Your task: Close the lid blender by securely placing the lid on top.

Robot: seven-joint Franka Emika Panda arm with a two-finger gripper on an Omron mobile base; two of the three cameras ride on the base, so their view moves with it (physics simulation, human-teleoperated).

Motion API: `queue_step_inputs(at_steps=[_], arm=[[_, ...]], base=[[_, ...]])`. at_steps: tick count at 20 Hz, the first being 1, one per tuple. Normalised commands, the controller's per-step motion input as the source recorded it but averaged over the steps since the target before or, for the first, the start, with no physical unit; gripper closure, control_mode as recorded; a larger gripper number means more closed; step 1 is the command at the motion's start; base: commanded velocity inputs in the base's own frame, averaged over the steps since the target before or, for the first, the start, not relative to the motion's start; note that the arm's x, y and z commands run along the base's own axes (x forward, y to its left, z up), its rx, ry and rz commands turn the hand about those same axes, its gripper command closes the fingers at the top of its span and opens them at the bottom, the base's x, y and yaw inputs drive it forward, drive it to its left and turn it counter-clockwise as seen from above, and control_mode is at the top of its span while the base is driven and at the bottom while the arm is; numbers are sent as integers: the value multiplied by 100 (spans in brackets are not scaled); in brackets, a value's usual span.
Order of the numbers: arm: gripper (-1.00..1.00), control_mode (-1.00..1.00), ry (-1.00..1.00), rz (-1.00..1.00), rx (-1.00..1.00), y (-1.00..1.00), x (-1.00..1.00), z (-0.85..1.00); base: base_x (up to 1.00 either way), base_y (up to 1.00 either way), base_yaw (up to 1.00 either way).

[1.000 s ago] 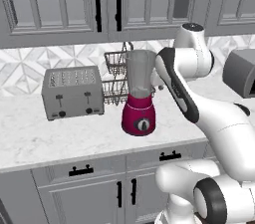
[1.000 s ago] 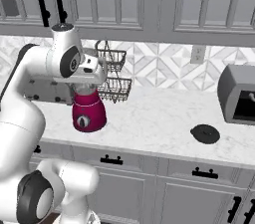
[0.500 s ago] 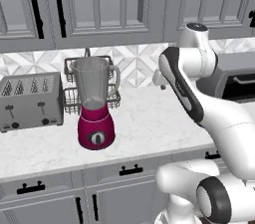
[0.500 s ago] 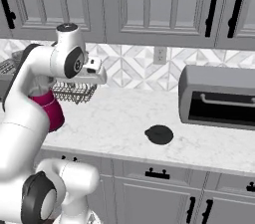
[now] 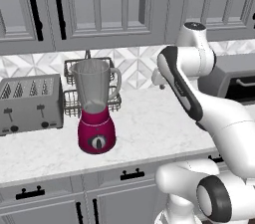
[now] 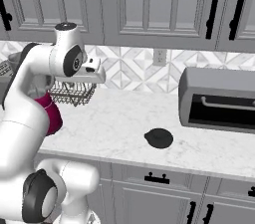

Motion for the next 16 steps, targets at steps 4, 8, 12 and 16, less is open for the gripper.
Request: queue_step_inputs(at_steps=[4, 8, 12, 16], arm=[[-100, 100, 0, 0, 0, 0, 0, 0], [-100, 100, 0, 0, 0, 0, 0, 0], [-100, -100, 0, 0, 0, 0, 0, -3], [-100, -100, -10, 0, 4, -42, -20, -46]], base=[[24, -1, 0], [24, -3, 0], [8, -3, 0], [0, 0, 0]])
